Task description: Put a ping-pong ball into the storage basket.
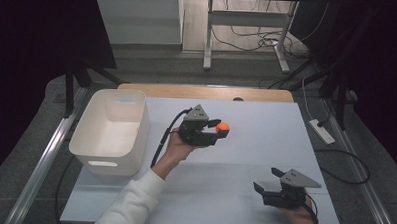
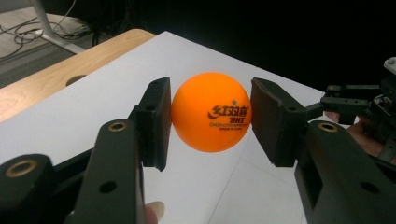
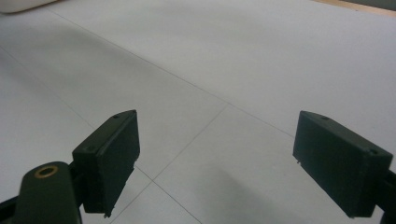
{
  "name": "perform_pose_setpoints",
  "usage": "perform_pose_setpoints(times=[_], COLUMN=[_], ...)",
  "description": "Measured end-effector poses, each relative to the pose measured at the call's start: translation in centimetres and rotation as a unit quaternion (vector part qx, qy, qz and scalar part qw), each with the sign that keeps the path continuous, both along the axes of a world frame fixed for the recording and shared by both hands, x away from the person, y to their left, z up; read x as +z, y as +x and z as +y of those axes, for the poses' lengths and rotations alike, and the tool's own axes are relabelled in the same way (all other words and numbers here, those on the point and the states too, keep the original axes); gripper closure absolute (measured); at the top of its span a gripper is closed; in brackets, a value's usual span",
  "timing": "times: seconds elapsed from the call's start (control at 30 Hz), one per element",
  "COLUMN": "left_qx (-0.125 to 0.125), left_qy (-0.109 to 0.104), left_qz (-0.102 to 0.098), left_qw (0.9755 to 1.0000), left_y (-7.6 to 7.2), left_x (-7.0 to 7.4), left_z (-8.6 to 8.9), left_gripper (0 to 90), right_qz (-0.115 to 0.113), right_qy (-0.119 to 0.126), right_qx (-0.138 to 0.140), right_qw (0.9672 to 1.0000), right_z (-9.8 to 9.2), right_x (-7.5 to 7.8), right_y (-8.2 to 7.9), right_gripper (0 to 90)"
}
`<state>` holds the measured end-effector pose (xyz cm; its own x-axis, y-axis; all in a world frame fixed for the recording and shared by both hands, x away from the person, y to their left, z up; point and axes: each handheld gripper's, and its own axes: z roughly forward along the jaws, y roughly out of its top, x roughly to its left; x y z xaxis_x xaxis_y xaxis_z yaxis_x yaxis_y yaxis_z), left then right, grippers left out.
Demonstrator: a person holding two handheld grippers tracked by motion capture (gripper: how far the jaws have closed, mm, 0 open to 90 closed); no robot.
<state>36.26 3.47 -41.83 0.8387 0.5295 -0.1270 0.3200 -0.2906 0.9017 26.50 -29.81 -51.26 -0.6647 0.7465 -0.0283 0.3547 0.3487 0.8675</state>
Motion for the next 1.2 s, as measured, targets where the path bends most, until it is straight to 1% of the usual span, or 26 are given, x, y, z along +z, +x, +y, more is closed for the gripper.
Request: perform_pose_setpoints(times=[0.43, 0.73, 1.2], left_qx=[0.016, 0.032, 0.042], left_qy=[-0.007, -0.009, -0.016], left_qz=[-0.011, -0.015, -0.025], left_qw=[0.9998, 0.9993, 0.9987], left_y=[-0.5, -0.5, -0.6], left_x=[0.9, 1.3, 2.5], left_z=[1.6, 2.6, 3.6], left_gripper=[50.7, 50.7, 50.7], right_qz=[-0.001, -0.001, 0.0], right_qy=[-0.002, -0.002, -0.001], right_qx=[0.002, 0.002, 0.002], right_qw=[1.0, 1.0, 1.0], right_z=[0.1, 0.1, 0.1], right_x=[0.0, 0.0, 0.0], right_y=[0.1, 0.1, 0.1], right_gripper=[14.9, 14.8, 14.9])
